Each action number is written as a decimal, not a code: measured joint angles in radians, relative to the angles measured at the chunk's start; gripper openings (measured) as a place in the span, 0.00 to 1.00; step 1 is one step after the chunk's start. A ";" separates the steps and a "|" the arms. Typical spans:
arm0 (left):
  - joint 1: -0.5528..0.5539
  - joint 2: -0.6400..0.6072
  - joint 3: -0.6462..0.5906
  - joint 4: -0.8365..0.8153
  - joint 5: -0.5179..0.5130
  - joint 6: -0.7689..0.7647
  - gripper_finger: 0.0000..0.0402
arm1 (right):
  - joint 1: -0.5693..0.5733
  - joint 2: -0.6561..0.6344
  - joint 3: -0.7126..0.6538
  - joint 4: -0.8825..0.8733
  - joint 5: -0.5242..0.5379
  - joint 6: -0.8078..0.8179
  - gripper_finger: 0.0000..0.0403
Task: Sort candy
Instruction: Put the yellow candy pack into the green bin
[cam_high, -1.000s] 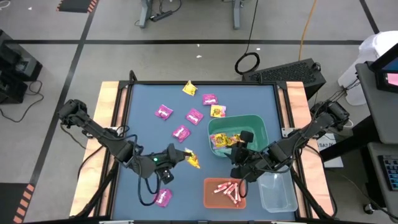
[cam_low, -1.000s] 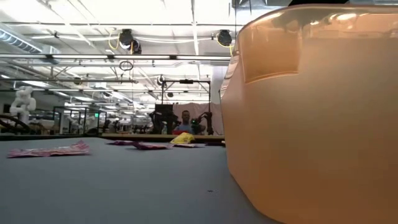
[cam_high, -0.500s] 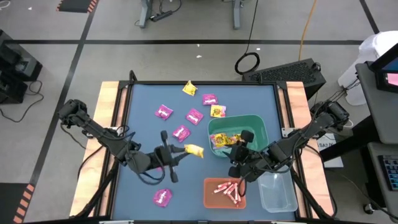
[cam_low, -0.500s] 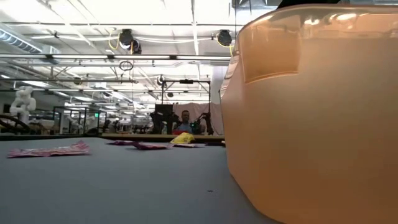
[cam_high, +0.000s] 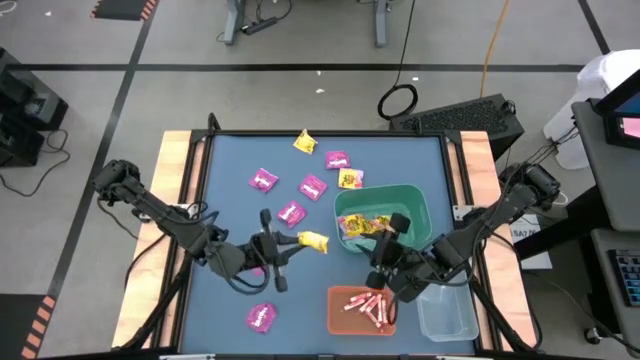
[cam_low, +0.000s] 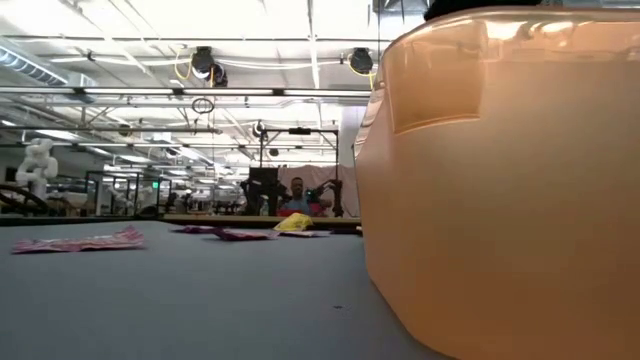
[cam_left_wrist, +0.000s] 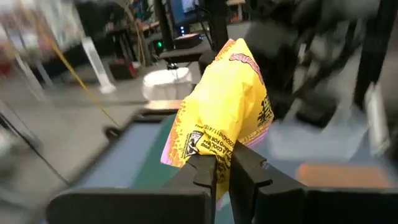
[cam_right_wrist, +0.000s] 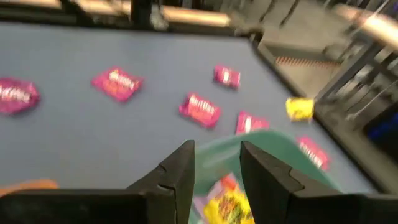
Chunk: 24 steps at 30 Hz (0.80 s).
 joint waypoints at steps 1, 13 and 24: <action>0.003 0.000 0.000 -0.011 0.000 0.078 0.06 | 0.006 0.010 0.000 0.044 0.031 -0.028 0.30; 0.032 0.000 -0.001 -0.079 0.001 0.219 0.06 | -0.001 0.153 0.000 0.653 0.073 -0.454 0.52; 0.036 0.026 -0.001 -0.100 0.008 0.188 0.06 | -0.062 0.156 0.001 0.882 -0.124 -0.580 0.67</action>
